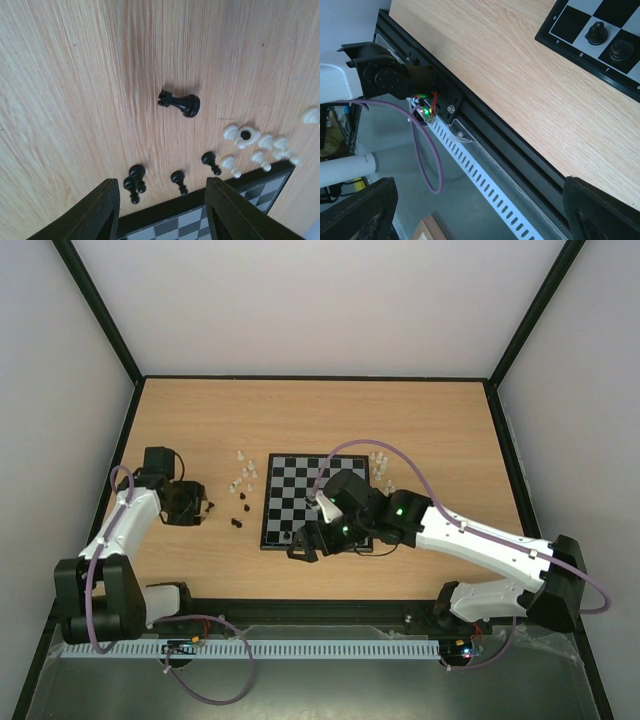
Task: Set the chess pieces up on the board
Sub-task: Place the chess piece at the center of the board, then pick up the chess piece at the center of the board.
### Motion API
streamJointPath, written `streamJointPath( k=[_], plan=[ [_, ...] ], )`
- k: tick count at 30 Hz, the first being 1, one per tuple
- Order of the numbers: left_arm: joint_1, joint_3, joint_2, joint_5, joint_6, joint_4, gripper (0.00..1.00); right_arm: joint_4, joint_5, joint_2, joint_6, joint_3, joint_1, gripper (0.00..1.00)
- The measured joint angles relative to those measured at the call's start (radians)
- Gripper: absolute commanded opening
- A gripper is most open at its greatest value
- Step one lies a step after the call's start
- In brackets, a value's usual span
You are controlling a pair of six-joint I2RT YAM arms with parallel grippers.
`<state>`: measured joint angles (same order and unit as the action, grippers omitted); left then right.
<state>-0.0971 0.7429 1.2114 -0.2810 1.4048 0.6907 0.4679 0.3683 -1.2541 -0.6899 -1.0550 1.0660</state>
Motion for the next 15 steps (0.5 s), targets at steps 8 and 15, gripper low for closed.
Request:
streamJointPath(
  k=[8,15],
  plan=[
    [0.000,0.016,0.090,0.008,0.179,-0.053,0.27,-0.002,0.008,0.020,-0.022,0.005,0.000,0.91],
    [0.000,0.016,0.124,0.013,0.263,-0.081,0.21,-0.002,0.007,0.020,-0.021,0.005,0.000,0.92]
  ],
)
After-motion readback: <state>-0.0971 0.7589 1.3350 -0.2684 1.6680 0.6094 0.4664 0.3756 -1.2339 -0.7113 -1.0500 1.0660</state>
